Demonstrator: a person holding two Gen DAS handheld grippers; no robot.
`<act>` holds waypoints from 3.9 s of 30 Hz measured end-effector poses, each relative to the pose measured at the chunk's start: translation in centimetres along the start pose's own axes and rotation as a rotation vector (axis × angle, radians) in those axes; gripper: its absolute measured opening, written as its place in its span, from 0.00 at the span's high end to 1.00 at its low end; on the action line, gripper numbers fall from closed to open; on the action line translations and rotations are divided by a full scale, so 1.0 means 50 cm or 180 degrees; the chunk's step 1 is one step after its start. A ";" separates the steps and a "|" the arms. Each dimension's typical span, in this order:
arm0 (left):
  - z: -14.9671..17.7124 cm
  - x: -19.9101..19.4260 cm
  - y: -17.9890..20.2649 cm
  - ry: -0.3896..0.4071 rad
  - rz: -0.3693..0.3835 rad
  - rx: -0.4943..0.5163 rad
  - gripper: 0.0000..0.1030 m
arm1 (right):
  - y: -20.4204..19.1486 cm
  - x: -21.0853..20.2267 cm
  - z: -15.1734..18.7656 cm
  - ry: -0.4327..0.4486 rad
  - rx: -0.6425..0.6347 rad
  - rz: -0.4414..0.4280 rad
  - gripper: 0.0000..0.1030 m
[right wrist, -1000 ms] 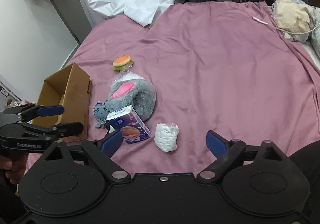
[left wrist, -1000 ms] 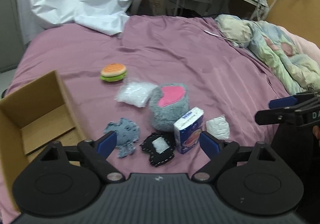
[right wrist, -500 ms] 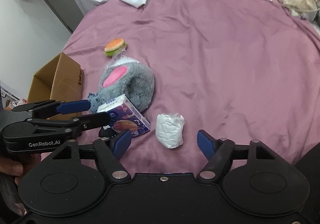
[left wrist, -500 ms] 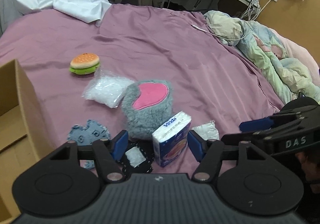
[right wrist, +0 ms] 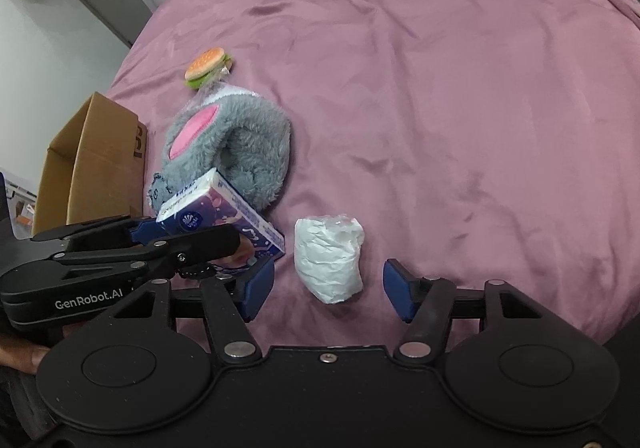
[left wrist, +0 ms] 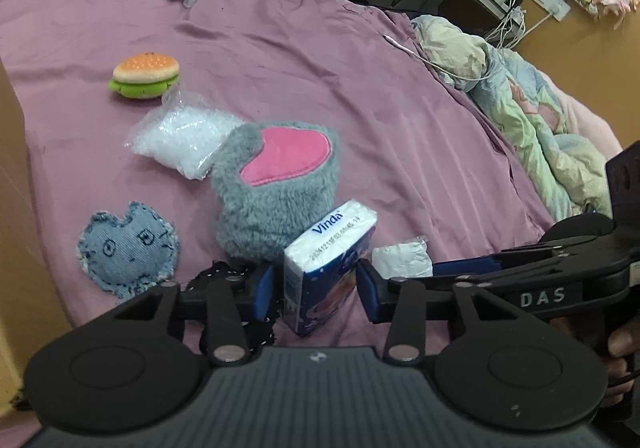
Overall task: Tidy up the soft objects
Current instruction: 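Grasp the blue Vinda tissue pack with the left gripper while the right grasps the white wrapped bundle, then lift and carry the tissue pack and white bundle over the cardboard box, then open the left gripper dropping the tissue pack while the right releases the white bundle into the box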
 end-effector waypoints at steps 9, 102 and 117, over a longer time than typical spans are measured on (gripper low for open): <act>-0.002 -0.002 -0.005 0.0092 0.0165 -0.0076 0.73 | -0.010 0.020 0.007 -0.0018 -0.0072 0.0082 0.64; 0.027 -0.395 -0.446 0.1478 -0.1420 -0.1448 0.56 | -0.555 0.065 -0.044 0.0582 -0.1418 -0.0590 0.65; 0.074 -0.466 -0.410 0.1758 -0.1821 -0.1674 0.23 | -0.594 0.076 -0.070 0.0796 -0.1518 -0.0644 0.44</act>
Point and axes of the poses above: each gripper's, at about its wrist camera, not at the fingertips, and x roughly the way its jaws point, y to its right, z to its underside, the point moved 9 cm from there along x, roughly the way its jaws point, and after that the axes turned 9 degrees about x, right-handed, at the moved point
